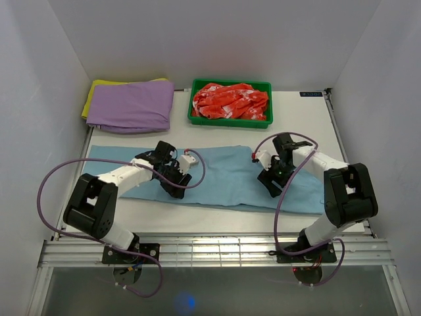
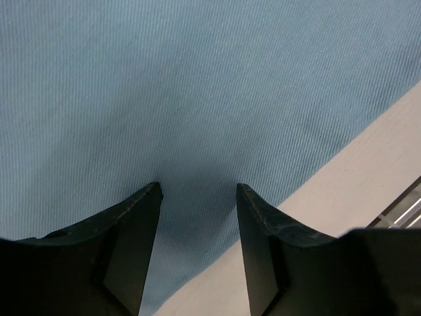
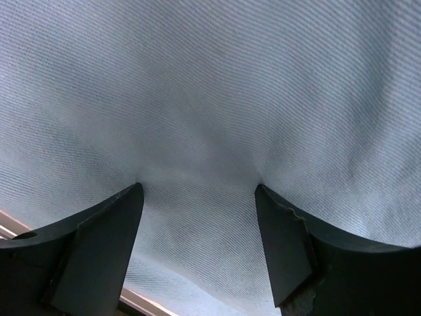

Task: Fold and stack the trousers
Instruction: Fold the trousers

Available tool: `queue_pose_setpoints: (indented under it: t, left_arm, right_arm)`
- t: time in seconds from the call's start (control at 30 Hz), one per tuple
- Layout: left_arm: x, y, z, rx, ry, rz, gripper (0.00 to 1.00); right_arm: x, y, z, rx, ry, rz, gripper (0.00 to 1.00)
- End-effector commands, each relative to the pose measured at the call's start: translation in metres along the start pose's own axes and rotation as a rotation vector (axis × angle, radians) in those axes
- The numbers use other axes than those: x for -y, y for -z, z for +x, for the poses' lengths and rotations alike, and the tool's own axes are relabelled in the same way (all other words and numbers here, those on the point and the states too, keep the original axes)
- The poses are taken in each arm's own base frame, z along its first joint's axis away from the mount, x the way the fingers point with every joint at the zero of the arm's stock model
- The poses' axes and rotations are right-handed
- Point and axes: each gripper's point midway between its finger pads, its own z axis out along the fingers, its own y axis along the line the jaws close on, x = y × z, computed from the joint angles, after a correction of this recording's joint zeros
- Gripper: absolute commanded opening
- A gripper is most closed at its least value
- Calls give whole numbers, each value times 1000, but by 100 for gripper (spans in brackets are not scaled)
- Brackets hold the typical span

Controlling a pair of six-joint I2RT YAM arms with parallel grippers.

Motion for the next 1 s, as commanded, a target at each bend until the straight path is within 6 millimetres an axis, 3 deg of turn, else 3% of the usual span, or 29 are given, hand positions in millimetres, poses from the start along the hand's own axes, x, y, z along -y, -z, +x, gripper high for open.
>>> queue_pose_setpoints:
  t: [0.0, 0.1, 0.13, 0.2, 0.33, 0.37, 0.43, 0.47, 0.5, 0.57, 0.6, 0.73, 0.8, 0.83, 0.9, 0.97]
  left_arm:
    - [-35, 0, 63, -178, 57, -151, 62]
    - [-57, 5, 85, -216, 130, -204, 62]
    - [-63, 7, 88, -215, 146, -214, 61]
    - [-76, 16, 93, -204, 182, -240, 61]
    - [-96, 53, 74, -61, 298, -237, 65]
    - [-110, 69, 60, -6, 309, -263, 66]
    - [-136, 99, 65, 63, 404, -308, 70]
    - [-141, 110, 64, 91, 424, -310, 82]
    - [-160, 132, 67, 130, 461, -362, 86]
    - [-172, 146, 73, 155, 505, -381, 87]
    - [-187, 163, 82, 178, 545, -423, 94]
    - [-215, 178, 111, 188, 639, -462, 98]
    - [-223, 176, 123, 191, 692, -456, 98]
    - [-227, 176, 126, 195, 711, -456, 98]
    - [-230, 167, 133, 192, 754, -423, 98]
    - [-229, 158, 137, 189, 785, -389, 92]
  right_arm:
    - [45, -26, 70, -249, -28, 142, 77]
    - [81, -18, 60, -246, -26, 222, 78]
    - [95, -11, 48, -227, -24, 256, 79]
    - [108, -2, 38, -214, -14, 291, 79]
    - [121, 20, 21, -188, -3, 327, 79]
    - [120, 21, 23, -192, 4, 329, 80]
    - [122, 26, 30, -209, 34, 352, 81]
    - [118, 21, 42, -238, 41, 341, 81]
    - [122, 22, 54, -270, 49, 350, 82]
    - [128, 17, 70, -297, 51, 357, 82]
    - [130, 16, 86, -322, 24, 354, 82]
    - [137, 15, 104, -310, -16, 327, 83]
    - [130, 17, 100, -277, -14, 299, 86]
    - [131, 24, 93, -248, -15, 304, 94]
    - [126, 29, 85, -215, -39, 271, 96]
    - [130, 39, 75, -182, -51, 283, 97]
